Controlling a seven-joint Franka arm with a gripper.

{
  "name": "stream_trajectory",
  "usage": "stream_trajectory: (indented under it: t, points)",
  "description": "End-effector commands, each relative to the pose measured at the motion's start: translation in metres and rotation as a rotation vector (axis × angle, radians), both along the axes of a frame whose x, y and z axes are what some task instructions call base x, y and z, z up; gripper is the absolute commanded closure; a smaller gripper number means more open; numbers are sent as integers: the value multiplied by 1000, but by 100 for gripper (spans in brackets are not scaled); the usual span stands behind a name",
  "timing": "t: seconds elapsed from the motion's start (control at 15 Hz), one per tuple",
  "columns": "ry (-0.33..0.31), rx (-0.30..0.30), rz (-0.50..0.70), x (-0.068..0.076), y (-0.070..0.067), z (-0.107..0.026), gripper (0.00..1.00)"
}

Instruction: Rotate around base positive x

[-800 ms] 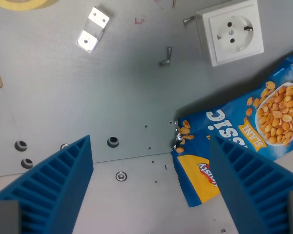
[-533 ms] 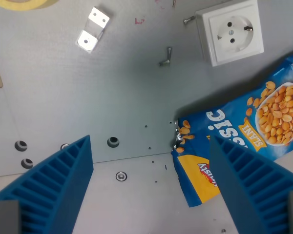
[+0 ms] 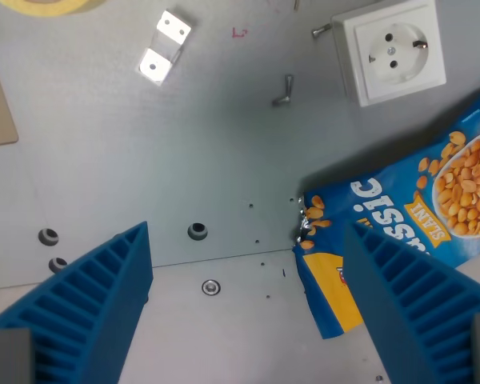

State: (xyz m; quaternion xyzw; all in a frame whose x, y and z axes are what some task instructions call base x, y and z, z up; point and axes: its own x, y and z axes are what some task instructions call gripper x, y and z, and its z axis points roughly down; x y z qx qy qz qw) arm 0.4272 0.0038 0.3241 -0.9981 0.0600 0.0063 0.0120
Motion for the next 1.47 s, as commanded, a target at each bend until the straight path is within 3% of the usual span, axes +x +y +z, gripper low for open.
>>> stream_trajectory:
  t: [0.07, 1.47]
  points:
    - [-5, 146, 7, 0, -4, 2, 0]
    - [-2, 426, 7, 0, -4, 2, 0]
